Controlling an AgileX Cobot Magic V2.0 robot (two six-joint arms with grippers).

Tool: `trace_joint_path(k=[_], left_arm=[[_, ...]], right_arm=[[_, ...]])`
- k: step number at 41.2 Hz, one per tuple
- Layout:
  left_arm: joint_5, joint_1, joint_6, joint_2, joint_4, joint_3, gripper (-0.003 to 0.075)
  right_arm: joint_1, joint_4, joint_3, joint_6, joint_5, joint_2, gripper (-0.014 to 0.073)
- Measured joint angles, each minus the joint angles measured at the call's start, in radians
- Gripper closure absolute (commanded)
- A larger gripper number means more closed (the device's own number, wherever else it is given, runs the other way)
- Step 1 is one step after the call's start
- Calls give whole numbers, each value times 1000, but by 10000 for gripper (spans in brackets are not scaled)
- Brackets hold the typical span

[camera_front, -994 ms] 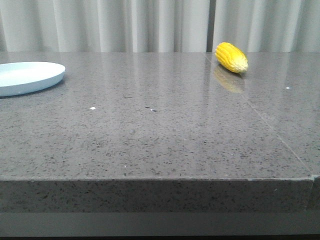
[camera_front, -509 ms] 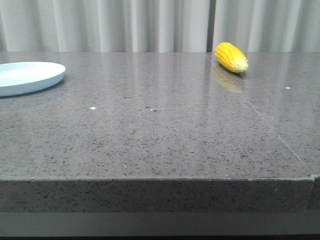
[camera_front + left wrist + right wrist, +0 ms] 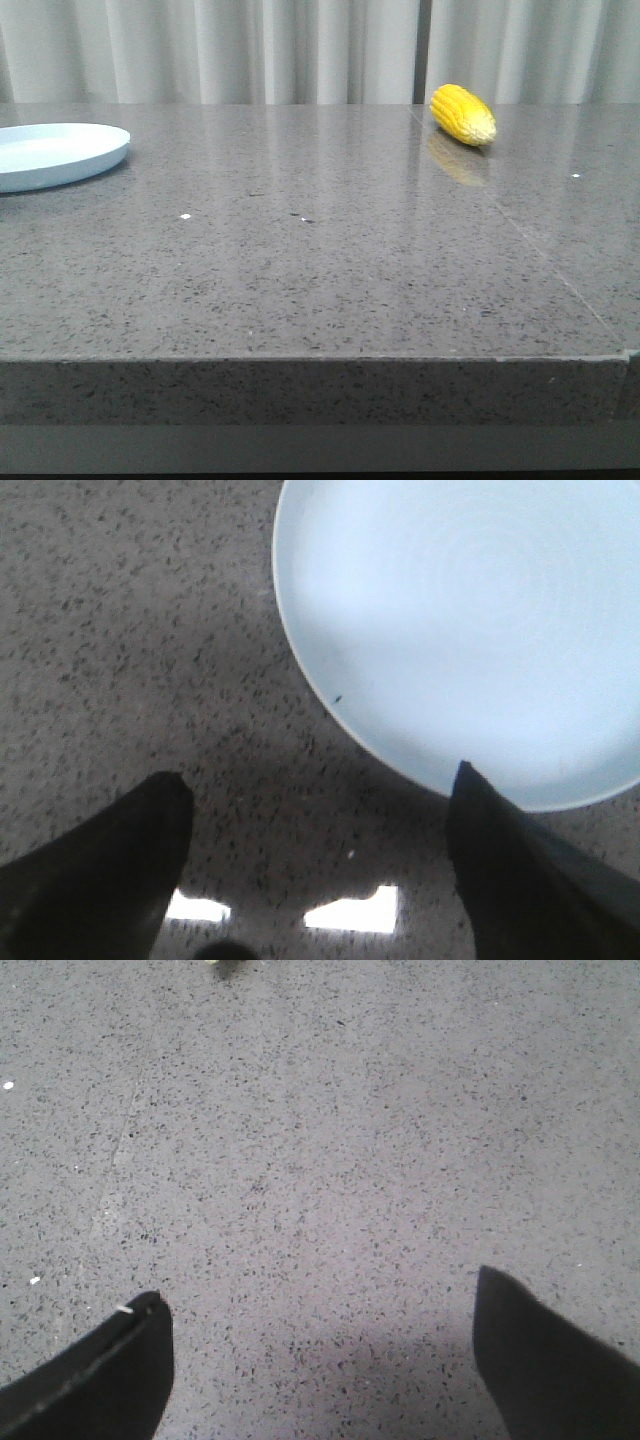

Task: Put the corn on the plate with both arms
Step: 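Push the pale blue plate with the left gripper toward the corn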

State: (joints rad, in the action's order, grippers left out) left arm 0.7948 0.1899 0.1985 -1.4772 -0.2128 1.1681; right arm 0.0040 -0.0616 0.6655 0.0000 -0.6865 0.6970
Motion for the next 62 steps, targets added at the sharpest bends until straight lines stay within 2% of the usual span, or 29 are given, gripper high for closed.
trace_joint_path(k=[6,24,30,38,49,57,62], left_arm=[[-2,35,76,-107,-107,73,285],[-22,36,92,-299,-147,193,428],[-27,36,92,-313,-151,193,535],[-30,36,92,-316,-156,193,740],[15,17,129,-316,-232,236,741],[108,-130,153,-314,-241,355,741],[96,-248,154,-312,-247,387,741]], right_arm=[[0,0,0,0,0,0,-39],[0,0,0,0,0,0,-39],[0,0,0,0,0,0,-39],[0,0,0,0,0,0,-39],[0,-1,0,0,-6,0,-39],[0,-1,0,0,-7,0,-39],[0,-1,0,0,-7,0,-39]])
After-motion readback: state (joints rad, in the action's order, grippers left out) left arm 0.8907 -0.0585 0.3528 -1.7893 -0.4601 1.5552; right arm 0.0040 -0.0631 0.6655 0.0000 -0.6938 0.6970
